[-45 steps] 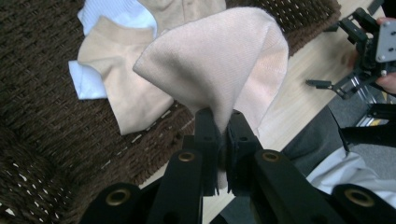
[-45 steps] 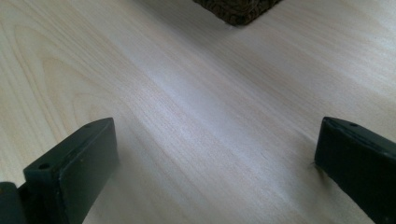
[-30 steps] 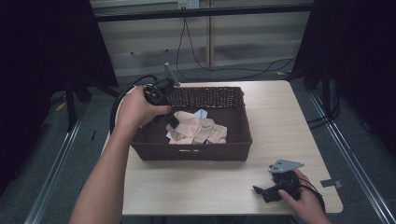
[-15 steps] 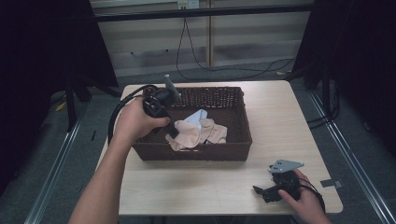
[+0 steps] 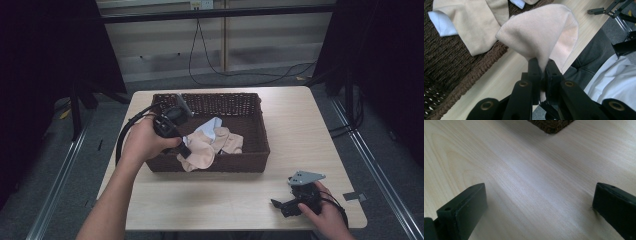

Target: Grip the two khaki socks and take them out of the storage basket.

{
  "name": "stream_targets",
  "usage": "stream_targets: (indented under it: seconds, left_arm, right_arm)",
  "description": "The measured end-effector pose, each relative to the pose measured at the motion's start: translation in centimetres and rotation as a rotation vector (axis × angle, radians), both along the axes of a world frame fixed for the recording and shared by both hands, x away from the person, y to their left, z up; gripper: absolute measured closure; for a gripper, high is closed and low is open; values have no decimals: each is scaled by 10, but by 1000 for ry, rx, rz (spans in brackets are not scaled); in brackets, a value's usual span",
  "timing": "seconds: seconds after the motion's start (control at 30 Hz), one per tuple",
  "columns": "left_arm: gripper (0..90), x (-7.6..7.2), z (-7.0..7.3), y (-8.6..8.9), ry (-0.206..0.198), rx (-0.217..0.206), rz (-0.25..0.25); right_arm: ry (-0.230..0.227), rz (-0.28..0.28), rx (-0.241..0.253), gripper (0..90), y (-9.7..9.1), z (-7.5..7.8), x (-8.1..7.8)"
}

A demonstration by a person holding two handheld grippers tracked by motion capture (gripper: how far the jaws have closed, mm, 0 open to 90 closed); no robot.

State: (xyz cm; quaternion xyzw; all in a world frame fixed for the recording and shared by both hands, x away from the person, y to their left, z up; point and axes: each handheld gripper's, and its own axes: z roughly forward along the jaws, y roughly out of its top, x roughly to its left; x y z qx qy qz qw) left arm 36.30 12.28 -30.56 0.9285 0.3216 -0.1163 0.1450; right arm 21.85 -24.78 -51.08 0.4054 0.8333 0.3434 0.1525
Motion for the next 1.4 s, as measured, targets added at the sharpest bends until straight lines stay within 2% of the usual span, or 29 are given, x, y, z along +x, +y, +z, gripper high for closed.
stream_targets:
  seconds: [0.27,0.53,0.87,0.9,1.17,1.4]
  left_arm:
    - [846,-8,-11,3,-5,-10,-8]
    - [842,-13,-21,4,-9,-2,-20]
    - [837,-16,-45,4,-1,5,-22]
    - [837,-18,-50,3,-5,-5,-12]
    - [833,-20,-66,1,-7,17,-27]
    - [823,-23,-80,1,-15,27,-11]
  right_arm:
    - [0,0,0,0,0,0,0]
    - [5,-1,-1,0,0,0,0]
    - [5,0,-2,0,0,0,0]
    - [5,0,-2,0,0,0,0]
    - [5,0,-2,0,0,0,0]
    - [5,0,-2,0,0,0,0]
